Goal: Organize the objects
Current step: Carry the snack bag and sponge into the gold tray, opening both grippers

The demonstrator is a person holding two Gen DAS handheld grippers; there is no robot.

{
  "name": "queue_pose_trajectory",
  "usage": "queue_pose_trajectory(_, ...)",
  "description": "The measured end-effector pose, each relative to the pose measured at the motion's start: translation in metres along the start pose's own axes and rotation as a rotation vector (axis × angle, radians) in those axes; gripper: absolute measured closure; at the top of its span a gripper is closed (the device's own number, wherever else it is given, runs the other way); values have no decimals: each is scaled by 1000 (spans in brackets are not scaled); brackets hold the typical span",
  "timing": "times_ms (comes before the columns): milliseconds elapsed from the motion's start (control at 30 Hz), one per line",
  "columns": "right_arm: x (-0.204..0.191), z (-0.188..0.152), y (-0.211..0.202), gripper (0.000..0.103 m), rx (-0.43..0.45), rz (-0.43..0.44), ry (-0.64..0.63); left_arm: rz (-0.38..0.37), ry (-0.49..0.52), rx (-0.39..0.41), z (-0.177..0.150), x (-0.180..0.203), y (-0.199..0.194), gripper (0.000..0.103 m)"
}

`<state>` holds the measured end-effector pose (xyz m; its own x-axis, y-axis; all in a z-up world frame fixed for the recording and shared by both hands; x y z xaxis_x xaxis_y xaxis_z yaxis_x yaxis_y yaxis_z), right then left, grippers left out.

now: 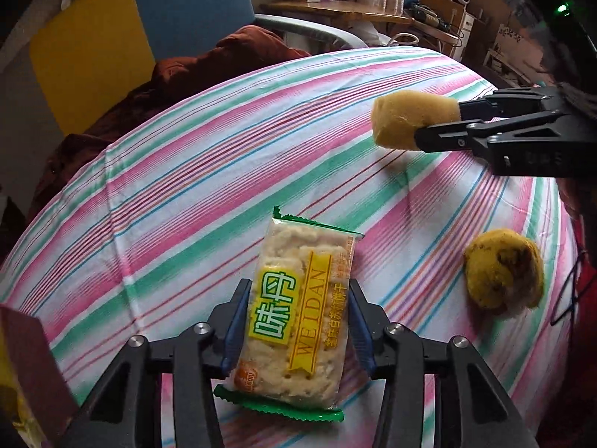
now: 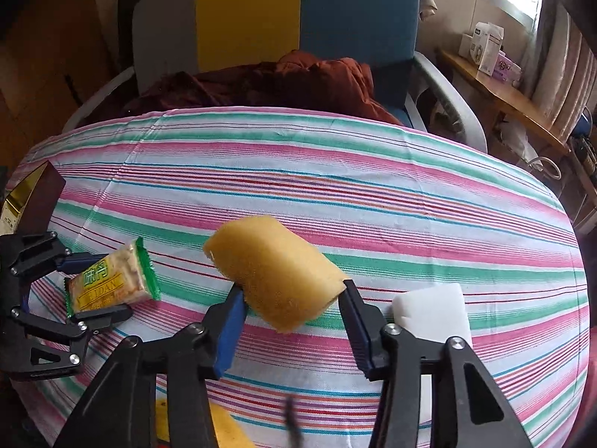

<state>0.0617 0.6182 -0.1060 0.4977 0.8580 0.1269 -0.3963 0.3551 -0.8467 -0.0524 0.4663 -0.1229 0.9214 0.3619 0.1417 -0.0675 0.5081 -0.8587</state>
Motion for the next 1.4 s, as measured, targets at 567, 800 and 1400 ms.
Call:
queue_pose_trajectory(567,-18,3,-24,53,-38,-24,38,133,-87,232,-47,-20,-156,53)
queue_pose_trajectory(800,-70,14,-76,53,11,33,14,173,-178,290,-81,-42,-188,53)
queue_pose_trajectory(1400,-261,-11,-142,53,75,302,-77,266,-339,364,-178,-92,-239,53)
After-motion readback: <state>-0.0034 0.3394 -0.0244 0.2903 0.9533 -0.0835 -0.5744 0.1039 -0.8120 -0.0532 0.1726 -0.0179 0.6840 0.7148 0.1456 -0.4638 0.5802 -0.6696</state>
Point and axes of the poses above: each gripper's, at about its wrist camera, not at the fingertips, and y roughly the way its jaws point, x to its right, z to its top, the point moved 3 cm from there along y, roughly the way its jaws point, and after that the axes turned 10 degrees about -z, right-handed, at the moved point
